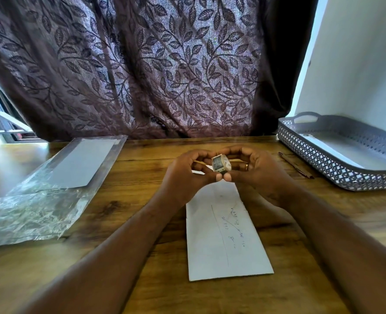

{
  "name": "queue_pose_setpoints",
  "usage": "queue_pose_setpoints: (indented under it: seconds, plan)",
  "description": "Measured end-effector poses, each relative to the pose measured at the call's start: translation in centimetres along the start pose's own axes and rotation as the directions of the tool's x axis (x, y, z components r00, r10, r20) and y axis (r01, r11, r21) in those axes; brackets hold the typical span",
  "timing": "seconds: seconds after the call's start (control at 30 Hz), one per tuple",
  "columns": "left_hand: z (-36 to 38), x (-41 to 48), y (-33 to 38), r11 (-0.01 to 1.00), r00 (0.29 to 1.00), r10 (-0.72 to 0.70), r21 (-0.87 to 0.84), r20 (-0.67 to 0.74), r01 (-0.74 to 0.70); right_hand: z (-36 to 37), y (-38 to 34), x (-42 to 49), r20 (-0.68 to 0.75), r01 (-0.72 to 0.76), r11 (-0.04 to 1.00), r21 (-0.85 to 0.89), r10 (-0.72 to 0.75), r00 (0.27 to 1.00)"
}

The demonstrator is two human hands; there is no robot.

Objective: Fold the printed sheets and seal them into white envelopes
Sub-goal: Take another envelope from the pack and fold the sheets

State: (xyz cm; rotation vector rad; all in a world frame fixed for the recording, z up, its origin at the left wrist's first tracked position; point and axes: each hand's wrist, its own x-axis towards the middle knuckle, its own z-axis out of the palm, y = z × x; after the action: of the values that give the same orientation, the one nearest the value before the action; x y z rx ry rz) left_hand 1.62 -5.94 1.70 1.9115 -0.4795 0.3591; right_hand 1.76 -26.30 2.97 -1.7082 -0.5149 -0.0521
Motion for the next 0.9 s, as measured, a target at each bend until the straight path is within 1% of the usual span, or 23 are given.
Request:
queue_pose_setpoints:
  seconds: [0.13,0.23,0.3,0.4,0.47,0.63,0.73,0.9]
  plan:
    - [0.07,-0.02,0.05,0.999,0.999,0.03,0.025,0.017,-0.03,-0.16,0.07,0.01,-0.019,0.018,0.999,-0.04,-0.019,1.0]
    - [0.12,0.1,0.09,1.0,1.0,-0.013,-0.012,0.024,0.013,-0.29,0.03,0.02,-0.004,0.024,0.998,-0.053,-0.025,1.0]
    - [0.13,0.2,-0.05,0.999,1.0,-0.019,0.042,0.01,0.019,-0.26,0.02,0.03,0.018,0.025,0.996,-0.083,-0.024,1.0]
    - [0.04,0.15,-0.21,0.988,1.0,0.029,0.152,-0.008,-0.027,-0.3,-0.01,0.03,0.038,0.034,0.989,-0.143,-0.029,0.999]
    - [-0.07,0.19,-0.29,0.981,0.999,0.052,0.188,-0.018,-0.047,-0.36,-0.08,-0.01,0.043,0.038,0.985,-0.168,-0.032,0.999]
    - [-0.23,0.26,-0.31,0.99,1.0,-0.019,0.136,-0.015,0.021,-0.3,-0.4,-0.14,0.069,0.029,0.976,-0.215,-0.015,0.998]
    - [-0.1,0.19,-0.42,0.991,0.999,-0.049,0.122,-0.005,0.05,-0.34,-0.31,-0.14,0.087,0.002,0.981,-0.193,0.015,0.996]
    - [0.17,0.13,-0.53,0.989,0.999,-0.045,0.14,-0.003,0.045,-0.61,-0.24,-0.16,0.052,-0.035,0.978,-0.205,0.046,0.998]
